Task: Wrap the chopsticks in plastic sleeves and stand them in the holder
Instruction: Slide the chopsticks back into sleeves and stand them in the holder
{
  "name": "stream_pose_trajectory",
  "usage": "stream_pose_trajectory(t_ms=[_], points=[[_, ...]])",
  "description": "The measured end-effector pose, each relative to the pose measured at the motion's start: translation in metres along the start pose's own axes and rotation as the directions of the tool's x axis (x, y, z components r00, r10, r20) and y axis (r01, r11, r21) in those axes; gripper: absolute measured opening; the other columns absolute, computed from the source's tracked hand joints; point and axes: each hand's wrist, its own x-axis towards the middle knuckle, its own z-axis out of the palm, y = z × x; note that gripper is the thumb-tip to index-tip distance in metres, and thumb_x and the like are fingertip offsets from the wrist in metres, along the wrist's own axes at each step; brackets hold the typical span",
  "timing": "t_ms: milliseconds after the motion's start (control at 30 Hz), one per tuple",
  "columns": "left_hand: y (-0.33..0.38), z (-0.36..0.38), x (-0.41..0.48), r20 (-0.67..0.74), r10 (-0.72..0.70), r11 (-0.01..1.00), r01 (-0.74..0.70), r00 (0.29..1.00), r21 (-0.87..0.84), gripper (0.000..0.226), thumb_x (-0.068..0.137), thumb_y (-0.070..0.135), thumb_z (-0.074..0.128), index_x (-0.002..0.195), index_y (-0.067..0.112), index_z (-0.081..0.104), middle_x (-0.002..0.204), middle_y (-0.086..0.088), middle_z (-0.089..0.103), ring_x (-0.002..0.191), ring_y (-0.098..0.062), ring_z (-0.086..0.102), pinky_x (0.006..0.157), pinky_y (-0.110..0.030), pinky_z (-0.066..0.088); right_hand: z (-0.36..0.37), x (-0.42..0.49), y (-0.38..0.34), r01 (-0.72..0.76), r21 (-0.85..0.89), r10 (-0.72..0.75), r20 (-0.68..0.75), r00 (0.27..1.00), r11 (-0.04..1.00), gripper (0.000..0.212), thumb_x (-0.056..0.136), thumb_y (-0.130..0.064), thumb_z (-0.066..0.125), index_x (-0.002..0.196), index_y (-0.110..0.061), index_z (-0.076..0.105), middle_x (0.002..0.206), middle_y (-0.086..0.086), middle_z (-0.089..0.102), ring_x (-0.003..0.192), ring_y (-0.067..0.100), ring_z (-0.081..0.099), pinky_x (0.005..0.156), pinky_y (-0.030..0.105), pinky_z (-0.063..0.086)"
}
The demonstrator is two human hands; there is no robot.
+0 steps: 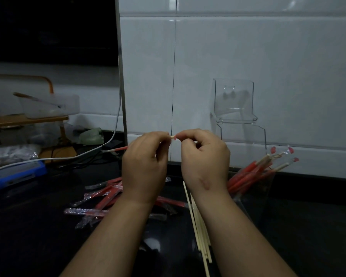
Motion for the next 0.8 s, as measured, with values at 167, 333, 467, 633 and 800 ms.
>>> stream_pose_trajectory(t_ms=[167, 333, 467, 633, 800], points=[[-0.0009, -0.0003, -0.0005, -0.005, 0.016, 1.000, -0.016, 1.000, 0.016, 0.009, 0.090, 0.010, 0.065, 0.094, 0.009, 0.072, 0.089, -0.002, 0.072, 0.081, -0.011, 0.060, 0.074, -0.025, 0.047, 0.0016, 0.0014, 0.0018, -0.051, 0.002, 0.050, 0.044, 0.998, 0.999, 0.033, 0.085, -0.007, 0.053, 0.079, -0.033, 0.072, 0.082, -0.010, 0.069, 0.074, 0.010, 0.061, 0.063, 0.029, 0.051], [0.0008, -0.0003, -0.0008, 0.005, 0.024, 1.000, -0.024, 1.000, 0.005, 0.016, 0.092, 0.018, 0.058, 0.094, 0.010, 0.071, 0.089, -0.001, 0.071, 0.082, -0.009, 0.059, 0.074, -0.024, 0.047, -0.0005, 0.0005, 0.0005, -0.088, 0.018, 0.088, 0.021, 0.996, 0.996, 0.023, 0.088, -0.010, 0.054, 0.083, -0.030, 0.065, 0.087, -0.008, 0.066, 0.077, 0.008, 0.059, 0.060, 0.014, 0.041], [0.0024, -0.0001, -0.0017, -0.013, -0.020, 1.000, 0.020, 1.000, -0.008, 0.007, 0.089, 0.012, 0.064, 0.093, 0.010, 0.070, 0.087, -0.001, 0.071, 0.079, -0.009, 0.058, 0.070, -0.025, 0.047, -0.0027, 0.0016, -0.0024, -0.114, 0.031, 0.113, 0.023, 0.993, 0.993, 0.019, 0.094, -0.027, 0.057, 0.076, -0.024, 0.063, 0.070, -0.007, 0.062, 0.067, 0.004, 0.055, 0.052, 0.011, 0.039], [0.0033, 0.0000, -0.0019, -0.009, -0.012, 0.999, 0.012, 1.000, -0.032, 0.014, 0.090, 0.018, 0.057, 0.088, 0.011, 0.068, 0.088, -0.001, 0.071, 0.079, -0.012, 0.060, 0.071, -0.027, 0.047, 0.0009, 0.0019, 0.0011, -0.156, -0.025, 0.158, 0.068, 0.985, 0.987, 0.018, 0.087, -0.034, 0.063, 0.072, -0.024, 0.067, 0.069, -0.009, 0.064, 0.069, 0.007, 0.059, 0.060, 0.026, 0.047], [0.0032, 0.0010, -0.0022, 0.005, -0.020, 1.000, 0.020, 1.000, -0.014, 0.018, 0.089, 0.020, 0.055, 0.094, 0.010, 0.070, 0.088, 0.000, 0.071, 0.077, -0.015, 0.062, 0.069, -0.031, 0.047, 0.0024, 0.0040, 0.0010, -0.163, -0.071, 0.169, 0.089, 0.982, 0.984, 0.015, 0.088, -0.030, 0.062, 0.075, -0.023, 0.065, 0.069, -0.008, 0.063, 0.069, 0.009, 0.059, 0.059, 0.026, 0.045]])
